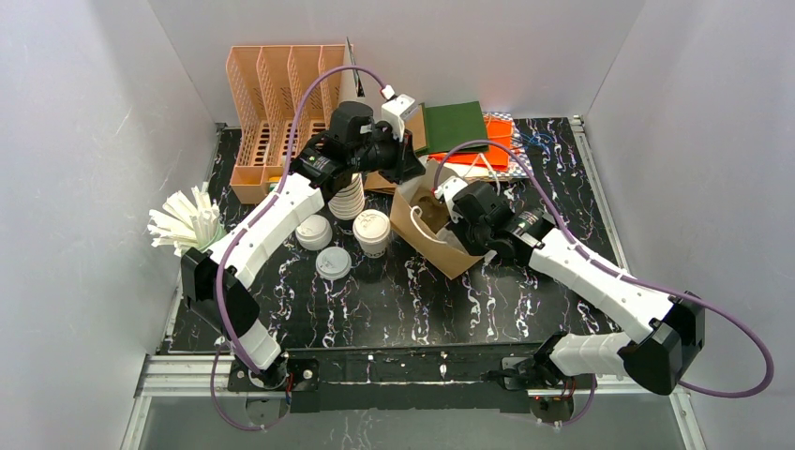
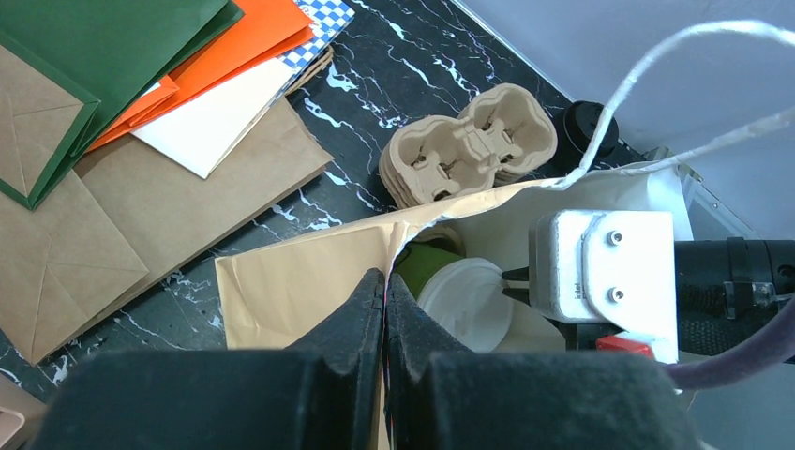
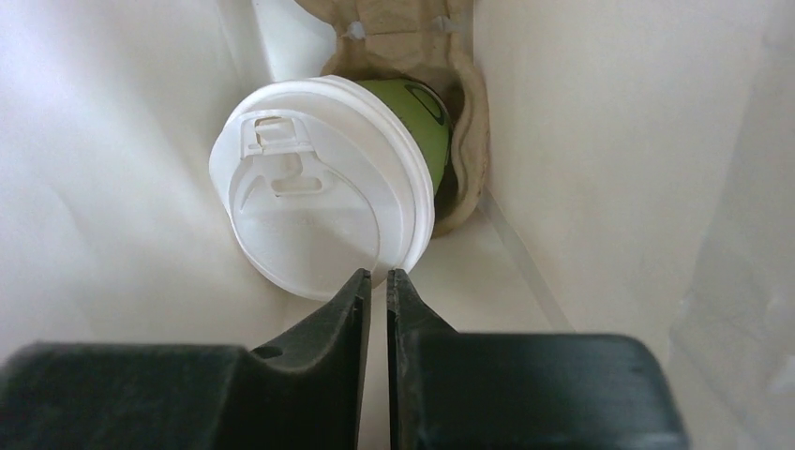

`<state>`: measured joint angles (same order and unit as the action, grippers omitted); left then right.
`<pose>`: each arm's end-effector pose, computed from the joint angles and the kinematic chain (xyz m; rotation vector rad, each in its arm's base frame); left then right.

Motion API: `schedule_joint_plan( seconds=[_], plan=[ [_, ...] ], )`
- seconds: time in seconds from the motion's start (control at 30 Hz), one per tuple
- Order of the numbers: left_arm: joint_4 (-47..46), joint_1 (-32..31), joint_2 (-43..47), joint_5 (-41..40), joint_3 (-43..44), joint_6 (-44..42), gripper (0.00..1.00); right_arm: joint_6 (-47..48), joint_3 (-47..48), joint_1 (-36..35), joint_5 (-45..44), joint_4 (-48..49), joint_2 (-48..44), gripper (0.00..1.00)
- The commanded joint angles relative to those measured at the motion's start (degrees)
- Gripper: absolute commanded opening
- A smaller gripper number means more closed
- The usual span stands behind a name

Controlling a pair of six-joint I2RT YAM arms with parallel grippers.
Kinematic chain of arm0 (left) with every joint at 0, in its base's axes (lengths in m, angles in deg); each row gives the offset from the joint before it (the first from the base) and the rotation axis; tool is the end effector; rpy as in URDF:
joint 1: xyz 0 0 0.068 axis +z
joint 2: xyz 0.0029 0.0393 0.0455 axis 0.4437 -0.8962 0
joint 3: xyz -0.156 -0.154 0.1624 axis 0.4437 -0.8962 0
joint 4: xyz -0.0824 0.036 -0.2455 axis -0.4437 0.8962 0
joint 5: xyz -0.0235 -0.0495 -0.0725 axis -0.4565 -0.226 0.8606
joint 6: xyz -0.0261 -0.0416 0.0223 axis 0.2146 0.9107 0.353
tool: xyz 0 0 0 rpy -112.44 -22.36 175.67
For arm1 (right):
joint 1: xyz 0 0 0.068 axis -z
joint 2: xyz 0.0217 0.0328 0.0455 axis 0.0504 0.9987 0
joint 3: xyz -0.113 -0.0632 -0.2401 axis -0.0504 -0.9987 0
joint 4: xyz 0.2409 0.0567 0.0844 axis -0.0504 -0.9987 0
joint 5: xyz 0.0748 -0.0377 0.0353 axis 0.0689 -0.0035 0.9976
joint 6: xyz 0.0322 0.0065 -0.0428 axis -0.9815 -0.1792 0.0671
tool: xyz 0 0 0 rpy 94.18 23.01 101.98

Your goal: Pack the takeout coffee

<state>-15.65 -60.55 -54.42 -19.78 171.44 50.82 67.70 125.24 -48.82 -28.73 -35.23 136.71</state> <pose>0.3032 -0.2253 0.4068 0.7578 1.7832 -0.9274 0.1834 0.1755 0.3151 -0.8646 2.2512 0.0203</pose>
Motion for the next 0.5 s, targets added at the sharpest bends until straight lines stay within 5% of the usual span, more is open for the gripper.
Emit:
schedule_joint_plan(
  seconds=[0.0, 0.47],
  plan=[
    [-1.8, 0.7, 1.8, 2.1, -0.1, 0.0, 0.00, -1.1, -0.2, -0.3, -2.4, -0.9, -0.1, 0.17],
    [7.7, 0.7, -1.8, 3.4, 0.9, -4.4, 0.00, -2.4, 4.7, 4.0, -1.8, 0.1, 4.8, 0.09]
  ],
)
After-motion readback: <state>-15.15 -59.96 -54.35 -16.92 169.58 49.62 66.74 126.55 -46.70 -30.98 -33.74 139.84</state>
